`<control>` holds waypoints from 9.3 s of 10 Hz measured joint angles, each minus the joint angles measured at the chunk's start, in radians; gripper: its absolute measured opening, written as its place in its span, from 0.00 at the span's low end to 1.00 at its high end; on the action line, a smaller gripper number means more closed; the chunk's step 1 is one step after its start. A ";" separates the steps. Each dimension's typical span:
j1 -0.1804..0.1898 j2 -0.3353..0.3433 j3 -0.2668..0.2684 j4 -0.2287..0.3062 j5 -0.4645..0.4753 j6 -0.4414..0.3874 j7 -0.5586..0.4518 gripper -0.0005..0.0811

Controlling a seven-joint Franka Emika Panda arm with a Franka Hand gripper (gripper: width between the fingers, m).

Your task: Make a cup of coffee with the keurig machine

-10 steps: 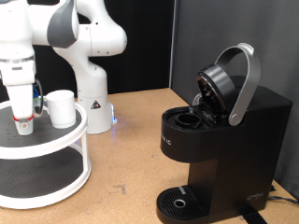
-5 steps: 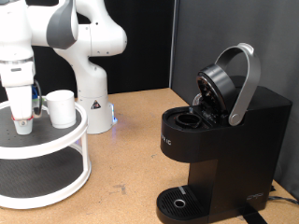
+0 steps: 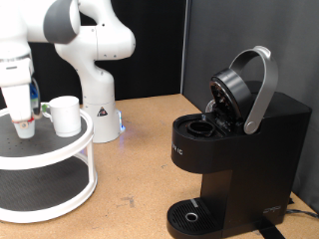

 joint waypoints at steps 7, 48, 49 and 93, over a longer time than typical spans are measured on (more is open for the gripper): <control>0.011 -0.074 -0.006 0.129 0.136 -0.222 -0.073 0.09; 0.431 0.240 0.151 0.444 0.993 -0.284 0.188 0.09; 0.434 0.266 0.159 0.447 0.996 -0.281 0.188 0.09; 0.421 0.431 0.268 0.548 0.984 -0.314 0.196 0.99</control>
